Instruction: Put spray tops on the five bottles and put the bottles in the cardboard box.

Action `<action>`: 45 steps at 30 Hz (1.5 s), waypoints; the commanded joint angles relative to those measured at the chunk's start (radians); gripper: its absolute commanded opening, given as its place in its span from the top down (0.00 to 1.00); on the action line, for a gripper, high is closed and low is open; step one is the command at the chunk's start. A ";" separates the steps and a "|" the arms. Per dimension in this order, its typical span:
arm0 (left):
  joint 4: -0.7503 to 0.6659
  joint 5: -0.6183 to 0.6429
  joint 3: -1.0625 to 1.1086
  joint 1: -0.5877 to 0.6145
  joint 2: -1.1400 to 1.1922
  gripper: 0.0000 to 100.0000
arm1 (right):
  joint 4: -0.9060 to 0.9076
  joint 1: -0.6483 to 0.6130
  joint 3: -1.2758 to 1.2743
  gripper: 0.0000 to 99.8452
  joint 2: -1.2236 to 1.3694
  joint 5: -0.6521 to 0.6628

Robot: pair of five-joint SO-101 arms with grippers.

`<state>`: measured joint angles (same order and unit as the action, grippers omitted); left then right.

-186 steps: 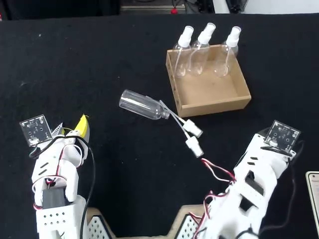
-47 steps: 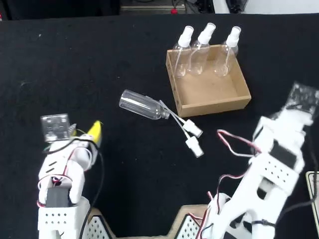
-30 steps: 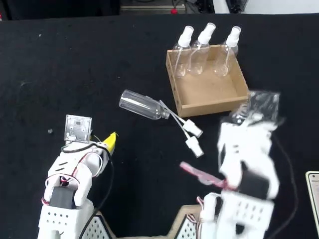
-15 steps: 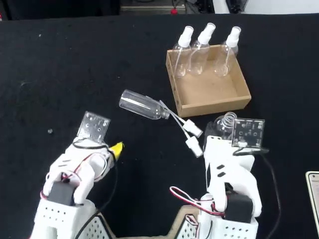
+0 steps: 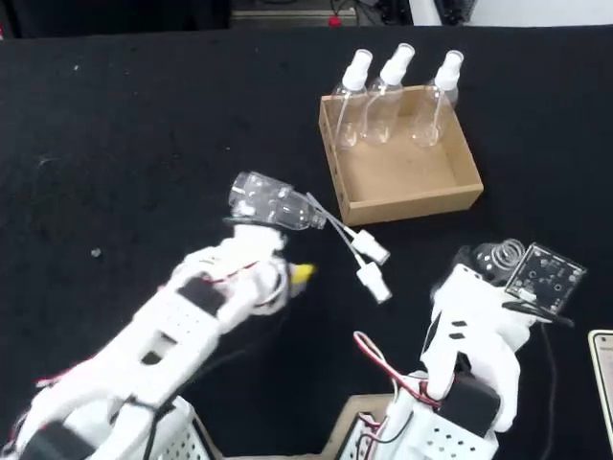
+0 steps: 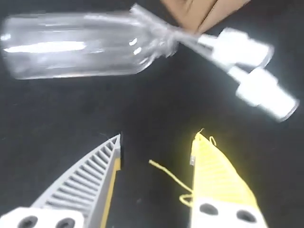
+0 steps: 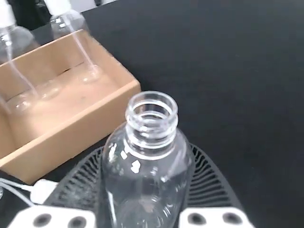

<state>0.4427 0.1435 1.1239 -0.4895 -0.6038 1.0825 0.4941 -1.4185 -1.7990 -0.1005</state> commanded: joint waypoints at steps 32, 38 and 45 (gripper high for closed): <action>-0.276 0.505 -0.444 -0.231 0.681 0.72 | -0.054 0.029 -0.010 0.93 -0.094 -0.011; -0.275 0.503 -0.433 -0.292 0.684 0.72 | -0.054 0.029 -0.010 0.93 -0.094 -0.011; -0.158 0.503 -0.476 -0.291 0.694 0.72 | -0.054 0.029 -0.010 0.93 -0.094 -0.011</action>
<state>0.2371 0.6391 0.7050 -0.7718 0.0959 1.0656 0.5094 -1.4339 -1.7990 -0.1005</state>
